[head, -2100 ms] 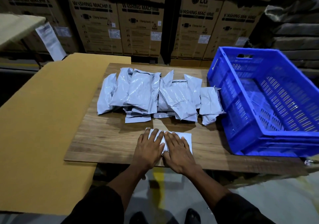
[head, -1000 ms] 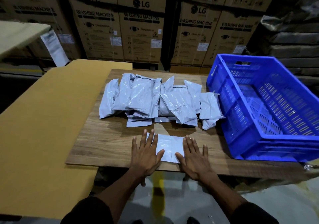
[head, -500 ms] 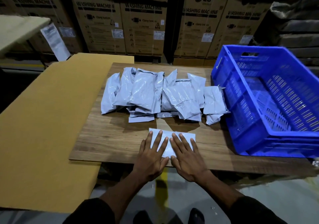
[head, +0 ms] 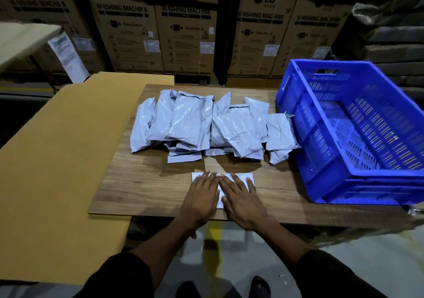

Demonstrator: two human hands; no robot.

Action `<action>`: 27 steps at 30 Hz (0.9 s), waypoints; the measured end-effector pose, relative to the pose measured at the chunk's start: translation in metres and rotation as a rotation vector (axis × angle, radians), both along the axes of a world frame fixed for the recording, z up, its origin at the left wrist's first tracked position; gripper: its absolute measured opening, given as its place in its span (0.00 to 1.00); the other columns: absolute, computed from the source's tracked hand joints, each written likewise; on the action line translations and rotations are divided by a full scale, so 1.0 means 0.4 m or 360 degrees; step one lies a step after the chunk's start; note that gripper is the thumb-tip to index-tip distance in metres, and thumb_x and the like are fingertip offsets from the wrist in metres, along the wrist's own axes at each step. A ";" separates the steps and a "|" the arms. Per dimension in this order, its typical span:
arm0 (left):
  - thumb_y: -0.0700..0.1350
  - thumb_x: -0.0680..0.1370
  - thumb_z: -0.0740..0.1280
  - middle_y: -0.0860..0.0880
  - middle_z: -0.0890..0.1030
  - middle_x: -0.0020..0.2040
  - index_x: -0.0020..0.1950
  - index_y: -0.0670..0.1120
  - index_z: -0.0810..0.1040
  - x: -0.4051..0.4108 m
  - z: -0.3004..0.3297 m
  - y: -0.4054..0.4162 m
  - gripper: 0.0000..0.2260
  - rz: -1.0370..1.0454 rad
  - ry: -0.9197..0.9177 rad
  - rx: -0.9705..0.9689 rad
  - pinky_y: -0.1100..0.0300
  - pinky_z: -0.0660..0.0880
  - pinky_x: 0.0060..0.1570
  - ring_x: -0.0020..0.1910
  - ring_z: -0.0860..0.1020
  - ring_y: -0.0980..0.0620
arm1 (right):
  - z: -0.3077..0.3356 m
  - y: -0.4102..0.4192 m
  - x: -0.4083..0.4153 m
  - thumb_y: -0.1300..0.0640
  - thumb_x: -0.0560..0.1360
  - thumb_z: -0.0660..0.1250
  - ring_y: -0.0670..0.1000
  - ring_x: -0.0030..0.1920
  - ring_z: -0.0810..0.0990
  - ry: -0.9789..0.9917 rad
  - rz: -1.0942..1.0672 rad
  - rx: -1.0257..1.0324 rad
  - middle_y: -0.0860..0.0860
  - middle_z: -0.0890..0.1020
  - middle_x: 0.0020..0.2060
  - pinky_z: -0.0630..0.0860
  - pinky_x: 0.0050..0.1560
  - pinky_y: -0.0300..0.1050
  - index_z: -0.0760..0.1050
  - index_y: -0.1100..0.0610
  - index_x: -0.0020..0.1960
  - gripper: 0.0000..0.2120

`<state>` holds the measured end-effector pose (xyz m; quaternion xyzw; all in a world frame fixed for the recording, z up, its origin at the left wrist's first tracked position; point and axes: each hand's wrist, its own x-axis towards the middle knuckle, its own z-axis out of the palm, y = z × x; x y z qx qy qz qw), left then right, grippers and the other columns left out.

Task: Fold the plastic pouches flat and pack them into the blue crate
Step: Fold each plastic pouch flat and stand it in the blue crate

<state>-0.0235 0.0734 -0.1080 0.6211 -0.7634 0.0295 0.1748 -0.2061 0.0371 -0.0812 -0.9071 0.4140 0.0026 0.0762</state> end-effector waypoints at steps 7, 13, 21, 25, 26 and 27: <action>0.51 0.84 0.60 0.43 0.76 0.72 0.73 0.41 0.75 -0.012 -0.013 0.037 0.21 0.0093 0.0058 -0.0075 0.38 0.70 0.66 0.69 0.73 0.34 | 0.003 -0.019 -0.011 0.37 0.81 0.42 0.51 0.80 0.51 0.0027 -0.0069 0.0054 0.43 0.57 0.80 0.45 0.77 0.60 0.53 0.48 0.81 0.32; 0.60 0.83 0.60 0.44 0.74 0.74 0.76 0.51 0.73 0.021 -0.021 0.043 0.23 0.0132 0.0129 0.0150 0.38 0.69 0.66 0.73 0.69 0.32 | -0.003 -0.018 -0.045 0.30 0.80 0.42 0.51 0.80 0.44 0.0028 -0.0117 0.0033 0.43 0.53 0.80 0.44 0.78 0.58 0.50 0.48 0.82 0.36; 0.64 0.83 0.52 0.51 0.69 0.78 0.80 0.59 0.63 0.047 -0.004 0.041 0.26 0.0125 0.0033 0.0422 0.37 0.62 0.72 0.78 0.63 0.39 | 0.021 -0.009 -0.089 0.24 0.75 0.41 0.54 0.80 0.38 0.0188 -0.0042 0.0063 0.49 0.43 0.81 0.40 0.76 0.64 0.42 0.52 0.82 0.45; 0.66 0.83 0.44 0.52 0.64 0.80 0.81 0.61 0.58 0.077 0.003 0.021 0.28 -0.0020 -0.0026 0.0502 0.42 0.48 0.75 0.80 0.58 0.40 | 0.014 0.013 -0.096 0.36 0.81 0.54 0.61 0.78 0.59 0.0092 0.0318 -0.0348 0.57 0.64 0.77 0.56 0.74 0.66 0.64 0.56 0.76 0.31; 0.68 0.82 0.40 0.53 0.61 0.81 0.82 0.62 0.56 0.080 0.011 0.017 0.29 -0.0035 -0.0015 0.0536 0.43 0.45 0.75 0.81 0.55 0.41 | 0.007 0.015 -0.092 0.40 0.82 0.56 0.61 0.77 0.61 0.0048 0.0393 -0.0393 0.57 0.66 0.76 0.60 0.74 0.64 0.67 0.55 0.73 0.26; 0.70 0.80 0.37 0.55 0.57 0.83 0.82 0.63 0.52 0.080 0.019 0.014 0.32 -0.0044 -0.0003 0.0562 0.43 0.41 0.76 0.82 0.50 0.42 | 0.005 0.016 -0.087 0.43 0.82 0.58 0.61 0.76 0.64 -0.0003 0.0433 -0.0414 0.57 0.68 0.75 0.63 0.73 0.63 0.70 0.55 0.70 0.22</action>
